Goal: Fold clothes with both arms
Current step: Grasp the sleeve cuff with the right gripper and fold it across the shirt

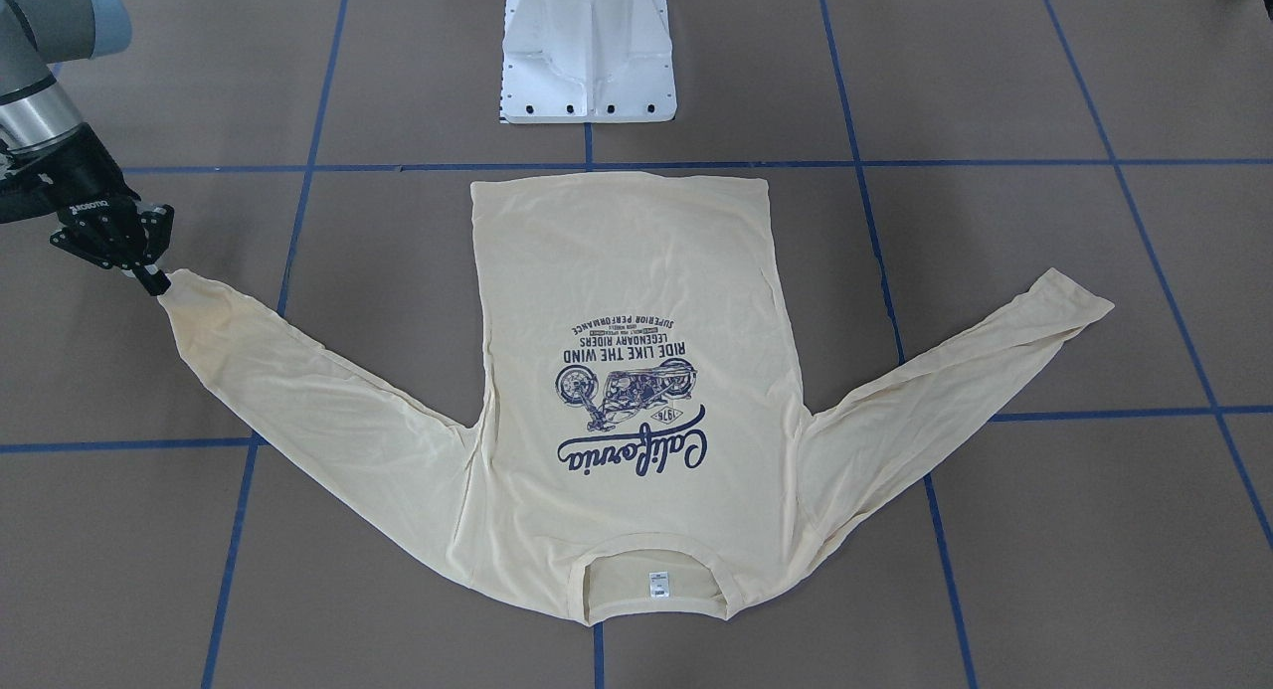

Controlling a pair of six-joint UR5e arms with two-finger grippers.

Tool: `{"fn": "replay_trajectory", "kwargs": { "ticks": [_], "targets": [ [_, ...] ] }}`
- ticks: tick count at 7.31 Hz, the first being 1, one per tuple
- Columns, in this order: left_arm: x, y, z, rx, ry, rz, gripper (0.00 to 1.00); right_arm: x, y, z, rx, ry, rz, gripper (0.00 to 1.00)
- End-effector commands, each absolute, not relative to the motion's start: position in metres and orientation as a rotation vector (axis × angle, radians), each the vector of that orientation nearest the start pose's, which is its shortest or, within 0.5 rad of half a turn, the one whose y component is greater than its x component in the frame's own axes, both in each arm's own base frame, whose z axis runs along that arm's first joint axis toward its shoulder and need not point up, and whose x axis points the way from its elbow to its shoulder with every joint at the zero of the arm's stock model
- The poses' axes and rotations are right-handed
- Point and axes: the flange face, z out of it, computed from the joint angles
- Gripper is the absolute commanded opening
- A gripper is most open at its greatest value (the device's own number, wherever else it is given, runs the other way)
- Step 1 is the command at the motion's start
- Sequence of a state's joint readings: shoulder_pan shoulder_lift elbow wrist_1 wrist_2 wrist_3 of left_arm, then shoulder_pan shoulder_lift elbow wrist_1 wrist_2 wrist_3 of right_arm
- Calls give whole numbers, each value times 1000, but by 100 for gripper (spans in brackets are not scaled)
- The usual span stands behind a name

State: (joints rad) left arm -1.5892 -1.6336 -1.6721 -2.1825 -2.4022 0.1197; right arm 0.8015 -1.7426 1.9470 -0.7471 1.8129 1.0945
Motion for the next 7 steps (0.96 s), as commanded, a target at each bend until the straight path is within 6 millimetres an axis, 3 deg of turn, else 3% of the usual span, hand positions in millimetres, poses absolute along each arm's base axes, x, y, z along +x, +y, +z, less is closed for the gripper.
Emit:
{"fn": "replay_trajectory", "kwargs": {
  "ticks": [1,3,7],
  "targets": [
    [-69,-531,500,785,738,414,100,-276,-454,356,413,-939,196,0],
    [-69,-530,500,781,745,402,100,-324,-500,246,386,-907,212,0],
    [-70,-532,498,773,753,378,100,-433,-554,129,416,-946,282,0]
  ]
}}
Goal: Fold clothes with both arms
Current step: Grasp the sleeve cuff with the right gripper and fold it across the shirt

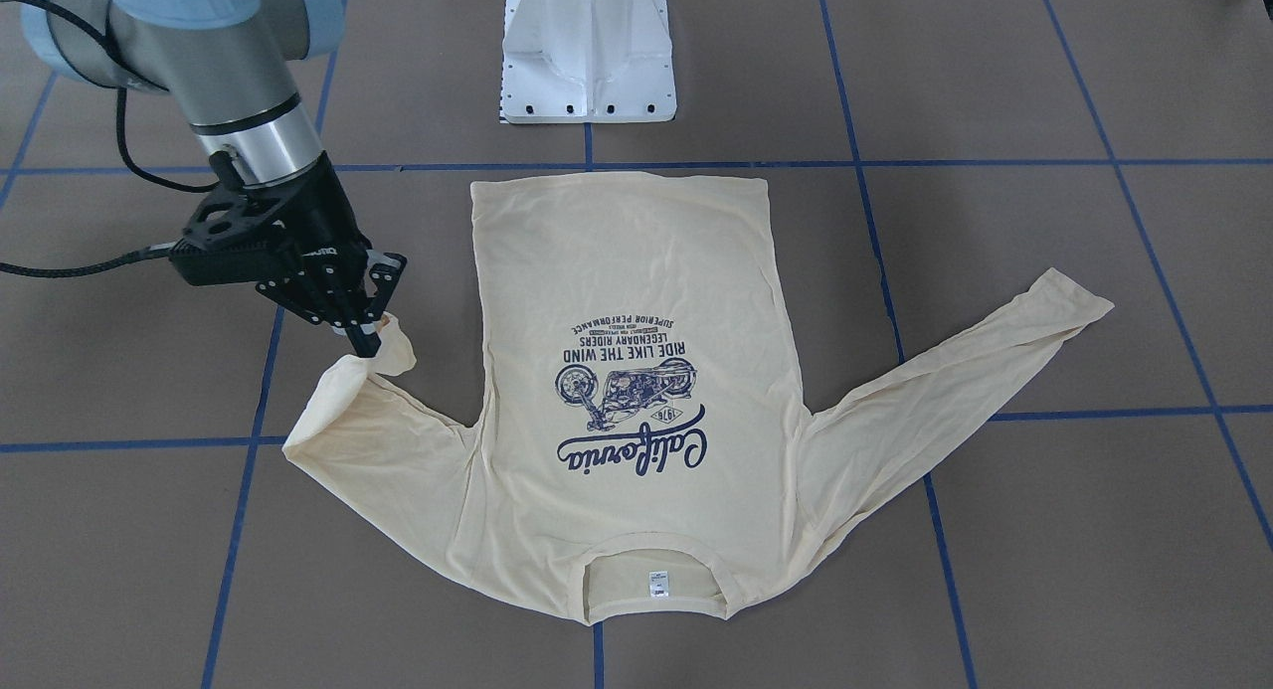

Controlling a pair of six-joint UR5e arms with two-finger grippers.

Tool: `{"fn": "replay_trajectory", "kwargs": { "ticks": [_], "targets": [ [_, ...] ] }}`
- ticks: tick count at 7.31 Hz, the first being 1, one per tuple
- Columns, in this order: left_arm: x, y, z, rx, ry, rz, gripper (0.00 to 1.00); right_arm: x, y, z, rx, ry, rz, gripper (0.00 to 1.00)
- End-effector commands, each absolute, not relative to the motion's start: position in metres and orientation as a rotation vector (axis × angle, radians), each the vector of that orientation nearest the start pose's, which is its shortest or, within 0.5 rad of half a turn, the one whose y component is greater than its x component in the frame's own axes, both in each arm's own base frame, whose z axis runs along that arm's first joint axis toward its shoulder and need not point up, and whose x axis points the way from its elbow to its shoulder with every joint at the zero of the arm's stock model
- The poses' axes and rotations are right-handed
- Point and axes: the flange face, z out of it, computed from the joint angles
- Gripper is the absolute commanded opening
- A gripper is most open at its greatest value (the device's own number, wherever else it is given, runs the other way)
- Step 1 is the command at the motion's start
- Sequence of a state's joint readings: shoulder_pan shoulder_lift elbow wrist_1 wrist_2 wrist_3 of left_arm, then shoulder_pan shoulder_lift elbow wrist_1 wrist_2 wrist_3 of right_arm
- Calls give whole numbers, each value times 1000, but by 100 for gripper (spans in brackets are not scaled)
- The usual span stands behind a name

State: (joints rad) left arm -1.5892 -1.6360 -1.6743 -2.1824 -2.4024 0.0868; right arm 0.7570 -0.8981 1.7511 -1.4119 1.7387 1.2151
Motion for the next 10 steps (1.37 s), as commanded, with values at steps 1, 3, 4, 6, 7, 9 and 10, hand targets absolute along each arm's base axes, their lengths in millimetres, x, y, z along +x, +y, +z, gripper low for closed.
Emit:
{"fn": "replay_trajectory", "kwargs": {
  "ticks": [1,3,4,6,7,9,10],
  "targets": [
    [-70,-532,498,771,754,374,100,-475,-571,89,442,-951,274,0],
    [-70,-534,495,767,761,353,100,-568,-589,40,478,-967,253,0],
    [-70,-534,495,767,760,352,100,-604,-584,17,492,-980,236,0],
    [-70,-534,498,758,761,345,100,-661,-564,-21,501,-967,209,0],
    [-70,-534,499,757,761,345,100,-681,-561,-32,514,-966,208,0],
    [-70,-534,499,757,759,344,100,-697,-568,-41,540,-976,221,0],
    [-70,-535,500,756,760,343,100,-697,-568,-52,544,-983,223,0]
  ]
}}
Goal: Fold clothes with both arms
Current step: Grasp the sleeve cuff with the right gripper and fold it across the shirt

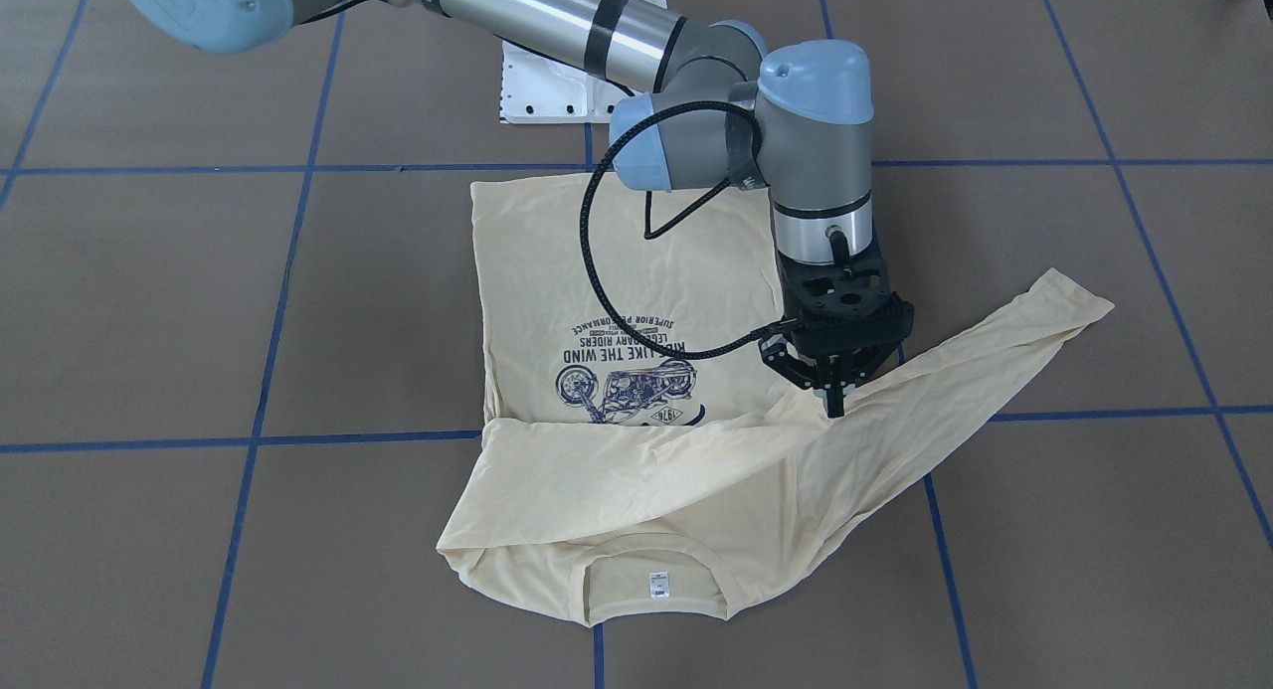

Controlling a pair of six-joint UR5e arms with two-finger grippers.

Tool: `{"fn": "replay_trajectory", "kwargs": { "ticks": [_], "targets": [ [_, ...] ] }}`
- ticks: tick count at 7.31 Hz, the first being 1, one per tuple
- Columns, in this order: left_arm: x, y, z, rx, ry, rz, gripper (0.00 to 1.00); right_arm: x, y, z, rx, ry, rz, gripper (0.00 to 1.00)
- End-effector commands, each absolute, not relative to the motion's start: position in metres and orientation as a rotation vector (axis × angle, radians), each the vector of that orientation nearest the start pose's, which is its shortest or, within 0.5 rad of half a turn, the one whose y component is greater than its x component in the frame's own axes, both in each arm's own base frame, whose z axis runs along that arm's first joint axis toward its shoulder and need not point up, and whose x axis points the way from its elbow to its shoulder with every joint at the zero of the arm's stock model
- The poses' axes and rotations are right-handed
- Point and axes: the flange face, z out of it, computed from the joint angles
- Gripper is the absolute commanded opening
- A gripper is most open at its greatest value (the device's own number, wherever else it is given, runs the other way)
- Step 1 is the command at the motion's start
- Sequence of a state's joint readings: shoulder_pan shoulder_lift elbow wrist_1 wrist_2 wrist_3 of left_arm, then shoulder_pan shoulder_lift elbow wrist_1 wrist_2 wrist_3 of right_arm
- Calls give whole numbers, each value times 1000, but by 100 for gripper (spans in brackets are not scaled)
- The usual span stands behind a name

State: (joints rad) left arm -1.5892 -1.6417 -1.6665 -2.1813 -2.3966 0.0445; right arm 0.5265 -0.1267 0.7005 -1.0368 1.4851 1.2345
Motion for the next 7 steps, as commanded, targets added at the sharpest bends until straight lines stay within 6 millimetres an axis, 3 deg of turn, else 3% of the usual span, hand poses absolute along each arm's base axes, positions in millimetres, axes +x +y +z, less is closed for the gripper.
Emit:
{"fn": "replay_trajectory", "kwargs": {
  "ticks": [1,2,3,4,7],
  "targets": [
    [-70,-535,500,755,760,342,100,-696,-569,-54,545,-984,224,0],
    [-70,-536,498,754,763,335,100,-694,-569,-59,561,-1008,232,8],
    [-69,-536,499,752,764,336,100,-693,-569,-62,552,-1022,268,44],
    [-69,-536,499,752,764,336,100,-692,-569,-64,553,-1024,271,99],
    [-69,-536,499,752,764,336,100,-688,-568,-77,553,-1032,273,100]
  ]
}}
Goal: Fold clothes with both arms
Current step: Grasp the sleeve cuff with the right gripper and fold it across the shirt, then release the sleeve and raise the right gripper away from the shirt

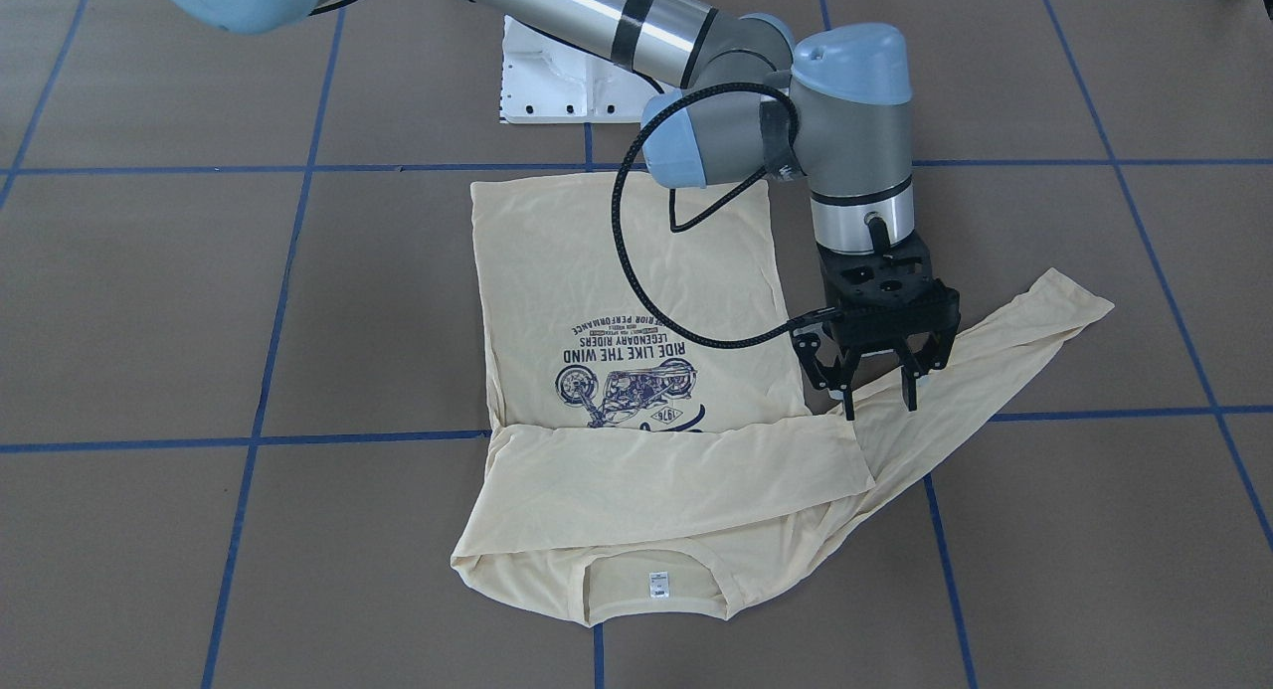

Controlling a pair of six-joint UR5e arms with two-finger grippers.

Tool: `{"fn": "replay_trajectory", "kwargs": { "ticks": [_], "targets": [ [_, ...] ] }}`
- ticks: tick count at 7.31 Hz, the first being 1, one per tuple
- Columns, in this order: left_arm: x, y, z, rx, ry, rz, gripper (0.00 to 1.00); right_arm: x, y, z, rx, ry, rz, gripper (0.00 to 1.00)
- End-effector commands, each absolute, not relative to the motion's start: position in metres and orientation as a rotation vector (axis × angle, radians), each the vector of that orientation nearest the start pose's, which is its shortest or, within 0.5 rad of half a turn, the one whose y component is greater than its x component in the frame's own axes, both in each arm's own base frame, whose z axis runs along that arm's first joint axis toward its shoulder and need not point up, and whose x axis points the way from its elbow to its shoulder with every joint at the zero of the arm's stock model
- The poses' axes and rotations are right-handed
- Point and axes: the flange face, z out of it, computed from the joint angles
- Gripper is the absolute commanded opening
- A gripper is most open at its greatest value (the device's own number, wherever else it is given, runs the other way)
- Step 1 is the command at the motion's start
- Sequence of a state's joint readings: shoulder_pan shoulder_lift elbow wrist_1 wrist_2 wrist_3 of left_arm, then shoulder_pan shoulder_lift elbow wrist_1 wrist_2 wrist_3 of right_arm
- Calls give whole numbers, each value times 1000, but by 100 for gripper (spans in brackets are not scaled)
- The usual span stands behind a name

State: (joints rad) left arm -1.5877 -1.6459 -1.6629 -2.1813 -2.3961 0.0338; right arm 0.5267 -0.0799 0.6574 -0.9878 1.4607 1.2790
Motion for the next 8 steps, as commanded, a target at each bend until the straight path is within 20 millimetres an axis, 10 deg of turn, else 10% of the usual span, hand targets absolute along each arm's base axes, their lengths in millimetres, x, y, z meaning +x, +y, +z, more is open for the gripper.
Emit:
{"fn": "replay_trajectory", "kwargs": {
  "ticks": [1,3,6,8],
  "targets": [
    [-69,-535,499,753,765,337,100,-680,-567,-91,529,-981,276,100],
    [-61,-534,501,743,775,350,100,-617,-583,-104,388,-885,267,100],
    [-41,-527,517,694,796,350,100,-519,-615,61,300,-820,178,100],
    [-20,-504,542,664,818,337,100,-412,-607,158,315,-846,66,100]
  ]
}}
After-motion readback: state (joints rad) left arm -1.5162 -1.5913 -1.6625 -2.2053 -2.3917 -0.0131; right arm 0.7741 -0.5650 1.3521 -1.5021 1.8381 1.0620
